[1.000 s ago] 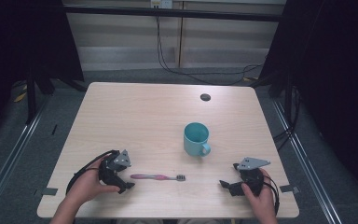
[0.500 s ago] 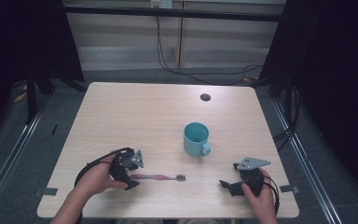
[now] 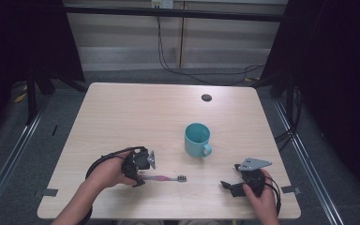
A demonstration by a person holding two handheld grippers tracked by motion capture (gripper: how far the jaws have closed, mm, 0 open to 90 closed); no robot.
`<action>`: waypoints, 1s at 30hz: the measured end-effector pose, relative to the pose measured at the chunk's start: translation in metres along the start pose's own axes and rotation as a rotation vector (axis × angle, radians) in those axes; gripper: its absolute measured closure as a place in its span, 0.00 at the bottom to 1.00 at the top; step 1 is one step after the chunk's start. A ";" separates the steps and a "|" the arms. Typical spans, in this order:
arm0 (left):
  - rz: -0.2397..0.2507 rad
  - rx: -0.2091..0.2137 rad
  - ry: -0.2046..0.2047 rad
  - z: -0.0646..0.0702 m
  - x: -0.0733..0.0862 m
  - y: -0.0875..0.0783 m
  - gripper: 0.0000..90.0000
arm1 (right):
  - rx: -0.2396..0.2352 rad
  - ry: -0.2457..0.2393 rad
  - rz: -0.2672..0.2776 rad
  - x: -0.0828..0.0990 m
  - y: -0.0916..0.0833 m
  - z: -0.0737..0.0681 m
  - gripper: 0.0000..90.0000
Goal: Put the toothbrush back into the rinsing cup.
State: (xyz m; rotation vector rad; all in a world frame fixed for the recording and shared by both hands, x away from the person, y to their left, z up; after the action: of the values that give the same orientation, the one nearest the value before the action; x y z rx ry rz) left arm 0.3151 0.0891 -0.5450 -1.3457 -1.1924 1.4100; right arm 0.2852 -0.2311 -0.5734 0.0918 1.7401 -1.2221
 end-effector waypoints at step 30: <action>-0.098 0.066 0.037 0.001 -0.010 0.009 0.77 | -0.001 0.000 0.001 0.000 0.000 0.000 0.12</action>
State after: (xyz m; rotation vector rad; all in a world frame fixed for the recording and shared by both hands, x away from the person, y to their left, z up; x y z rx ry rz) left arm 0.3155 0.0778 -0.5516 -1.2463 -1.1621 1.3383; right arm 0.2853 -0.2311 -0.5733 0.0920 1.7410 -1.2209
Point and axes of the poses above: each handheld gripper's, and its own axes: y roughly forward along the jaws, x roughly out of its underside, z roughly to its right, the point moved 9 cm from there along y, roughly forward along the jaws, and after that the axes turned 1 degree about z, right-handed, at the moved point
